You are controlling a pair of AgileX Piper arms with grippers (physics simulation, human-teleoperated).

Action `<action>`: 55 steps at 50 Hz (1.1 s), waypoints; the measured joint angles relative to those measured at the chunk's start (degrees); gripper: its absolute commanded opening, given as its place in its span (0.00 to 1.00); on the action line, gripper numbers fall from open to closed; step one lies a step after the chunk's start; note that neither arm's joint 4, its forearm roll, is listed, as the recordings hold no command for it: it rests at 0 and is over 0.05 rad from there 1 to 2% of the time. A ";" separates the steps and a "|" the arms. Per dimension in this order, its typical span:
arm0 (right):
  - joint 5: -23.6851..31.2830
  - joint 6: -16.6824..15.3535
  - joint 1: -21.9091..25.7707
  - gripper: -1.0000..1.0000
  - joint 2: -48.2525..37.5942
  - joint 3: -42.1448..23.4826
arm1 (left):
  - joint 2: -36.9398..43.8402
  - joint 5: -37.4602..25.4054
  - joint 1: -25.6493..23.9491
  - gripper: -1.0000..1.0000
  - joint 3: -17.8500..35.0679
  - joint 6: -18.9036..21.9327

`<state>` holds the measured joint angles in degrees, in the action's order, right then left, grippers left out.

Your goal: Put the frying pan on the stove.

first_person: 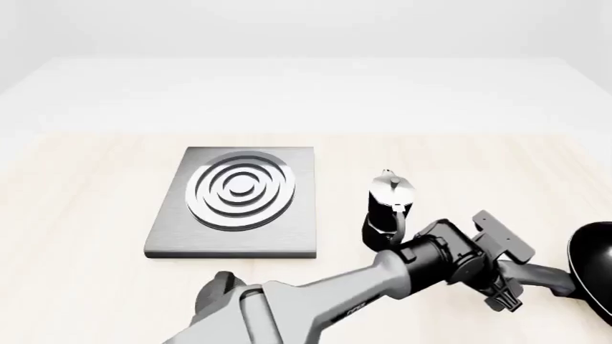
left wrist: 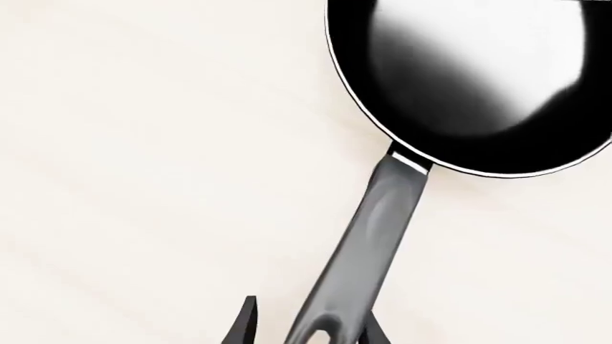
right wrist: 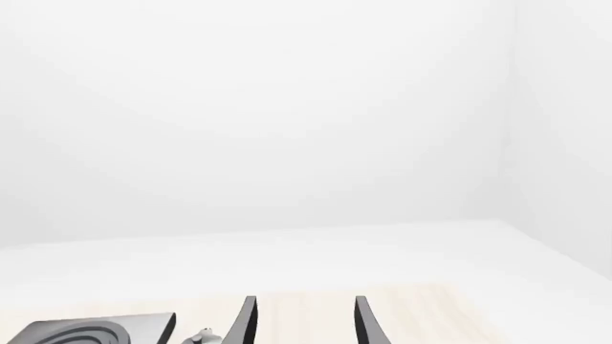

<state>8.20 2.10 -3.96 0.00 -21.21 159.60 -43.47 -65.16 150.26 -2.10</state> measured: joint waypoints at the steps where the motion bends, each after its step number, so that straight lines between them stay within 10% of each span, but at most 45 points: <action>1: 0.01 0.01 -0.01 1.00 0.00 -0.04 | 0.61 -0.79 0.06 1.00 1.13 0.22; 15: -0.01 0.01 0.11 1.00 0.00 -0.29 | 4.28 -6.63 -0.10 1.00 8.70 2.50; 16: -0.02 0.00 0.12 1.00 0.00 -0.29 | 4.18 -6.59 -0.13 0.00 8.56 2.64; 37: -0.13 -0.09 0.33 1.00 0.00 -0.15 | -6.55 6.82 -2.95 0.00 -14.59 0.63; 55: 0.55 -0.24 0.44 1.00 0.00 -0.95 | -8.88 10.81 -2.35 0.00 -16.02 0.22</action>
<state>8.76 1.87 -3.52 0.00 -22.16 150.72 -32.66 -67.51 134.24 -1.88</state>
